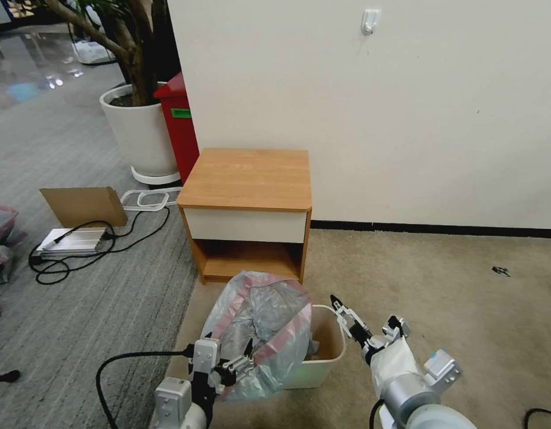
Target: Pick up the garbage bag from the table and place it over the trash can.
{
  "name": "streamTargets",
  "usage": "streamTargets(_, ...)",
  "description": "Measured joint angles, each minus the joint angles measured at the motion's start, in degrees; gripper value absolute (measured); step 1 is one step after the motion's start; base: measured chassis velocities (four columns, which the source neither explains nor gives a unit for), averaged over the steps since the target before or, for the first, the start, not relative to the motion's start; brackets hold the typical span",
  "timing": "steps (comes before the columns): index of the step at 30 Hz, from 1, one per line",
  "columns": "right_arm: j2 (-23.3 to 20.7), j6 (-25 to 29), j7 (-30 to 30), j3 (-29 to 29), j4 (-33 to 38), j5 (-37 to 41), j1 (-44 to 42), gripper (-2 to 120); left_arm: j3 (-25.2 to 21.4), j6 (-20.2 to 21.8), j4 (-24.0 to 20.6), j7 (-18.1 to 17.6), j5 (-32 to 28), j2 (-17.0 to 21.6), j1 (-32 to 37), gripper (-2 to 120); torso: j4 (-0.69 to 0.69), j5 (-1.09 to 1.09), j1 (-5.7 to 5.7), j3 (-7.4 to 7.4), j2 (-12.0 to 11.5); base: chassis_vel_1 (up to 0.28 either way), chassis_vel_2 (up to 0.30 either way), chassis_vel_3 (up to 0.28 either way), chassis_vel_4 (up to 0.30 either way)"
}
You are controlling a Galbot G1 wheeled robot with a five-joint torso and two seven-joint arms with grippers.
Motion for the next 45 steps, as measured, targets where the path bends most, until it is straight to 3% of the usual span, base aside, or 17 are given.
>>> streamTargets(25, -0.1, 0.2, 0.3, 0.2, -1.5, 1.8, 0.7, 100, 0.3, 5.3, 4.4, -3.9, -8.6, -0.6, -5.4, 89, 0.00, -0.01, 0.00, 0.00, 0.0, 0.000, 0.000, 0.000, 0.000)
streamTargets(35, 0.1, 0.2, 0.2, 0.2, -2.5, 1.6, 1.5, 100, 1.5, 6.3, 1.8, -4.4, -8.9, -0.5, -3.9, 86, 0.00, 0.00, 0.00, 0.00, 0.0, 0.000, 0.000, 0.000, 0.000)
streamTargets(45, 0.8, 0.5, 0.2, 0.1, -2.6, 0.4, 0.5, 100, 1.4, 7.6, 4.0, -4.6, -11.6, -0.2, -6.5, 78, 0.00, 0.00, 0.00, 0.00, 0.0, 0.000, 0.000, 0.000, 0.000)
